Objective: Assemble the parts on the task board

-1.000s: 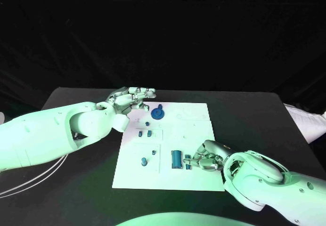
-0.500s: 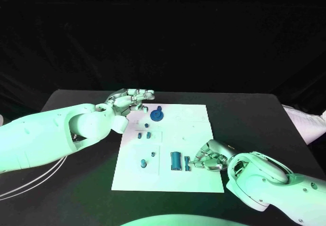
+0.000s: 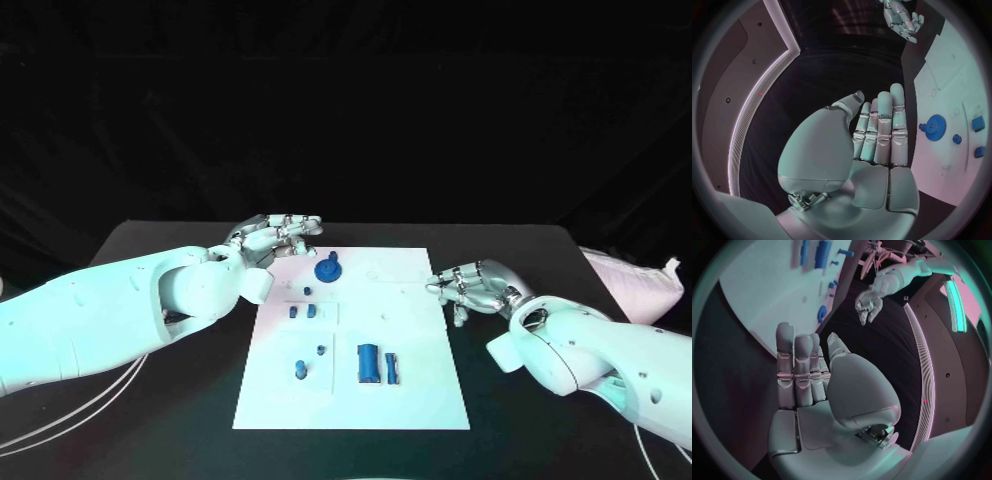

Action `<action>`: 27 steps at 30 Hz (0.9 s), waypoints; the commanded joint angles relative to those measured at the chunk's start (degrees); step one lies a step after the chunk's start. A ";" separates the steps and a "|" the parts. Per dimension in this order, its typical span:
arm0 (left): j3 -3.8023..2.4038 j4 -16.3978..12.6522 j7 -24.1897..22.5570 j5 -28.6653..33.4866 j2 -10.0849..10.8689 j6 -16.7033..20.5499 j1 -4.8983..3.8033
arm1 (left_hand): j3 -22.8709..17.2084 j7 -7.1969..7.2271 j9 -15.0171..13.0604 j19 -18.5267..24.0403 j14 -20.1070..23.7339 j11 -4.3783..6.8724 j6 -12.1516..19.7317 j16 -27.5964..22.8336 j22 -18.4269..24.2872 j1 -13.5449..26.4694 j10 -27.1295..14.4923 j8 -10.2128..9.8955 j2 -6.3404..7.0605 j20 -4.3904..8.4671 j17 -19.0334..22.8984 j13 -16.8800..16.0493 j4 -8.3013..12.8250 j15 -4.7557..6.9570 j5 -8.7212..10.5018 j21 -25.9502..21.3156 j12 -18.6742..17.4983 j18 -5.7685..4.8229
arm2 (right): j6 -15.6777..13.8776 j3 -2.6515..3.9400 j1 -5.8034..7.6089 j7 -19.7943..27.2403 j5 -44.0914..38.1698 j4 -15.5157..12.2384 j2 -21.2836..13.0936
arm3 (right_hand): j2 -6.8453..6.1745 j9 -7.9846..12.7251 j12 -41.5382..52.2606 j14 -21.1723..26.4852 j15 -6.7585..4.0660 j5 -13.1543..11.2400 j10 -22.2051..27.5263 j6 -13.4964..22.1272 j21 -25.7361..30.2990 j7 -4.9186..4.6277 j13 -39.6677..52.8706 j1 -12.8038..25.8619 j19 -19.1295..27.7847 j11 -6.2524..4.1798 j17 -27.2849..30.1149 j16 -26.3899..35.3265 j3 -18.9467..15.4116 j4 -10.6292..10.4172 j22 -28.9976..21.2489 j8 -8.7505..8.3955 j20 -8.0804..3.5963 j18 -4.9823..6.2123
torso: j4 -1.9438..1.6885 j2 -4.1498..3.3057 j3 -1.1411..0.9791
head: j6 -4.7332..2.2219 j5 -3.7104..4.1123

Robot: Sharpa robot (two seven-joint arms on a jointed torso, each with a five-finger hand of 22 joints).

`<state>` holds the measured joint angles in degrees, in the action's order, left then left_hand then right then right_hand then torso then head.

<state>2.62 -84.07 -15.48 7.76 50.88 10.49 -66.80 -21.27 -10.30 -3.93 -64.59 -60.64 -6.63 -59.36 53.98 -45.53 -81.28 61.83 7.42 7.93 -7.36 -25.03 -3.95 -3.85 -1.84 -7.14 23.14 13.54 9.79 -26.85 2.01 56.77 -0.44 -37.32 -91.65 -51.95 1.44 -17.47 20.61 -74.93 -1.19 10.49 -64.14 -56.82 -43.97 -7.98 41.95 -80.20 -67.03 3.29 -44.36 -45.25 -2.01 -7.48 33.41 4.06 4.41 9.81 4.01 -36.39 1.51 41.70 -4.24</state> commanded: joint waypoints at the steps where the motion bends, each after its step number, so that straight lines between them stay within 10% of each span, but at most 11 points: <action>1: -0.07 1.66 -3.23 3.08 -1.13 1.65 0.81 | -0.17 0.12 0.07 3.40 2.27 -0.01 -0.25 -5.54 1.76 0.62 0.34 0.22 -0.19 -0.41 3.12 0.15 0.38 -0.41 0.21 -2.86 0.24 0.47 | 3.97 0.03 1.05 14.64 21.14 4.88 1.69 | 0.08 1.01 -6.99 3.65 1.39 -1.42 1.41 0.36 7.59 -1.53 -7.87 -1.76 2.72 1.35 7.00 10.83 0.96 0.55 -5.42 -0.40 1.10 0.81 | 0.60 2.12 0.30 | -1.81 0.32; 5: -0.10 4.68 -4.57 4.36 -3.01 3.30 1.84 | -1.16 0.19 0.11 7.44 2.45 -0.16 -0.68 -17.96 5.96 1.24 1.34 -0.09 -0.41 -1.61 9.36 0.38 0.28 -1.52 0.19 -8.00 -1.09 0.41 | 7.27 0.18 1.87 18.75 25.80 11.25 4.60 | 0.51 3.48 -14.29 10.32 4.35 -3.63 1.14 1.12 20.26 -1.85 -19.53 -5.20 8.37 2.97 17.11 26.74 3.93 2.04 -13.79 -0.58 4.14 0.49 | 0.74 3.40 0.25 | -3.44 0.46; 10: -0.13 8.94 -6.37 5.56 -5.59 5.25 2.95 | -2.51 0.20 0.14 12.33 3.13 -0.82 -0.75 -29.71 12.09 1.65 2.04 -1.35 -0.11 -4.02 14.44 0.43 0.22 -3.58 0.33 -14.74 -4.77 0.25 | 9.74 0.47 2.22 22.34 26.98 18.42 8.65 | -0.07 6.78 -16.92 7.76 5.10 -4.31 -1.71 0.27 28.08 -1.83 -30.54 -5.30 5.83 3.41 25.72 35.90 7.47 3.65 -20.16 -0.53 5.52 0.71 | 0.84 4.47 0.02 | -4.89 0.38; 23: -0.18 12.92 -8.69 6.05 -8.24 6.16 4.00 | -3.88 -0.09 0.11 11.73 -0.45 -1.09 -2.22 -40.33 19.94 1.74 4.62 -3.05 -0.42 -5.52 18.95 0.39 1.32 -4.40 0.30 -19.21 -9.50 0.81 | 12.57 0.92 2.27 24.78 25.93 27.09 14.53 | -1.50 11.03 -16.92 -0.25 4.24 -3.99 -3.25 -0.99 32.93 -2.13 -38.49 -2.00 -2.09 3.41 33.68 41.11 14.28 7.26 -25.44 -0.44 4.03 0.76 | 0.80 4.62 -0.60 | -6.65 0.22; 24: -0.12 12.77 -6.30 5.20 -8.00 5.57 3.92 | 3.85 3.00 3.93 27.90 18.12 1.26 16.58 -44.24 27.54 25.40 -15.68 -7.42 -2.59 -1.65 20.73 3.95 3.85 -2.60 2.14 -23.14 -13.54 -2.93 | 9.86 0.89 2.33 22.35 25.62 26.54 14.13 | -1.44 12.87 -20.61 22.53 1.19 -6.02 17.26 16.68 36.11 0.97 -41.95 22.21 18.89 1.52 36.71 45.25 10.39 7.48 -27.72 -4.06 1.55 -2.98 | 0.83 4.69 -0.39 | -6.36 0.39; 27: -0.16 12.42 -6.45 4.96 -7.96 6.10 3.98 | 4.72 3.45 3.93 29.87 20.48 1.54 18.89 -45.00 28.70 28.92 -18.18 -7.42 -3.00 -1.11 25.03 3.95 3.85 -2.28 2.56 -23.14 -13.54 -2.93 | 9.33 0.83 2.35 22.51 25.85 26.06 14.00 | -1.44 13.25 -20.61 25.42 1.19 -6.13 19.77 18.81 36.70 1.31 -41.95 26.13 21.47 1.12 37.36 45.25 10.31 7.48 -28.19 -4.06 1.18 -2.99 | 0.57 4.71 -0.45 | -6.41 0.60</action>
<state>2.52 -71.38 -21.77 12.97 42.94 16.25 -62.85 -22.08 -9.21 -2.36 -46.39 -53.64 -6.79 -54.08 12.00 -22.48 -69.86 58.31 2.71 6.58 -11.35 -5.06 -2.21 -1.57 -5.50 -6.08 2.42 2.53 9.80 -17.11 2.82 59.09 21.93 -11.64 -65.31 -37.94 -0.09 -5.63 2.29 -66.12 1.89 5.75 -59.21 -50.76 -9.69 -8.91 2.13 -72.15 -60.82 5.88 -9.34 -2.54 11.00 -0.06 6.96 2.26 7.44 9.76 4.77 -31.70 1.06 35.26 -3.81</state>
